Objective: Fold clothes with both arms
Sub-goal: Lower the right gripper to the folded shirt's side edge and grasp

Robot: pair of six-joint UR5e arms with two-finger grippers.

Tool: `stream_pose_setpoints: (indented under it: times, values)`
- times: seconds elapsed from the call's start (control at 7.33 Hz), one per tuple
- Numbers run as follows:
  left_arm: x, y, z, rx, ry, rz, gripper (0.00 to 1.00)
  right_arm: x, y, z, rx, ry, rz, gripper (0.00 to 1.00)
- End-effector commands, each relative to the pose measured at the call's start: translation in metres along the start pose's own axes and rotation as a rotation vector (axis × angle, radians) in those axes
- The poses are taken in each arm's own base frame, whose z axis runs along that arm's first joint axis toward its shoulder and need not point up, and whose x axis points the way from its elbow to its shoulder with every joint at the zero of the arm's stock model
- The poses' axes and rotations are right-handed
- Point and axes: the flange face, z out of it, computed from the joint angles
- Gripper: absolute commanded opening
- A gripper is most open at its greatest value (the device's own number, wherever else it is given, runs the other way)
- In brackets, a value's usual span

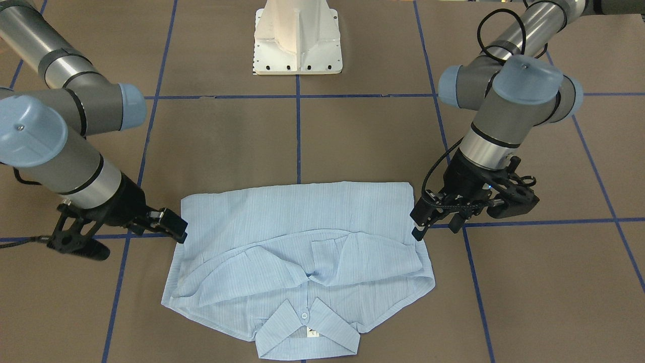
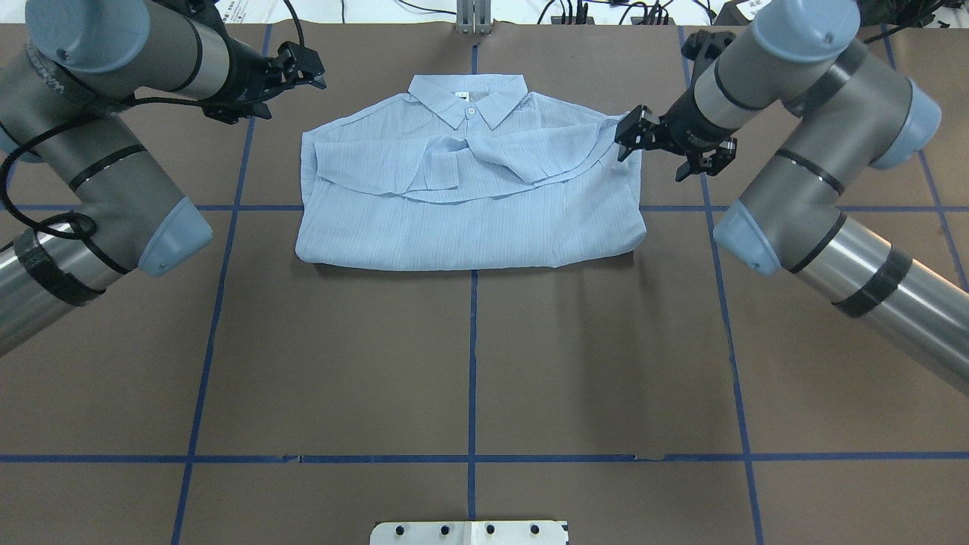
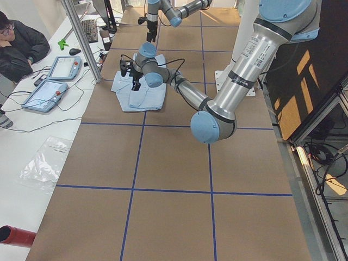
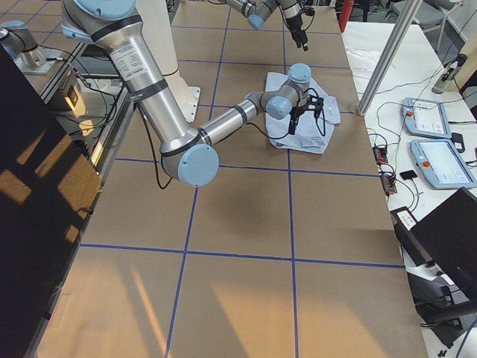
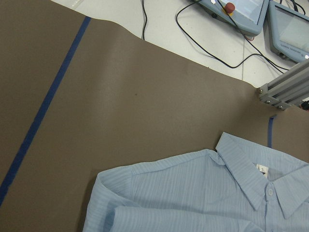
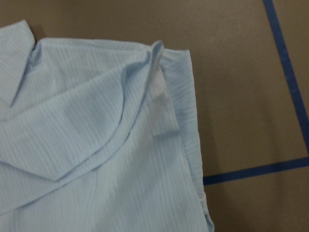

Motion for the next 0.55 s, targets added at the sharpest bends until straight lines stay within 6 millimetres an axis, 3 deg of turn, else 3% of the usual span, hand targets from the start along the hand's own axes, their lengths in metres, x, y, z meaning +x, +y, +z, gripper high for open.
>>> stream_pose_setpoints:
  times: [0.0,0.14,0.41]
  values:
    - [0.004,0.004,-0.008,-0.007,0.006,-0.016,0.99,0.007,0.049,0.049,-0.016,0.067,-0.059,0.99]
    - [0.005,0.004,-0.008,-0.007,0.007,-0.018,0.99,0.003,0.053,0.054,-0.022,0.071,-0.068,0.98]
    - [0.008,0.005,-0.013,-0.007,0.016,-0.018,0.99,0.009,0.049,0.065,-0.029,0.088,-0.094,0.79]
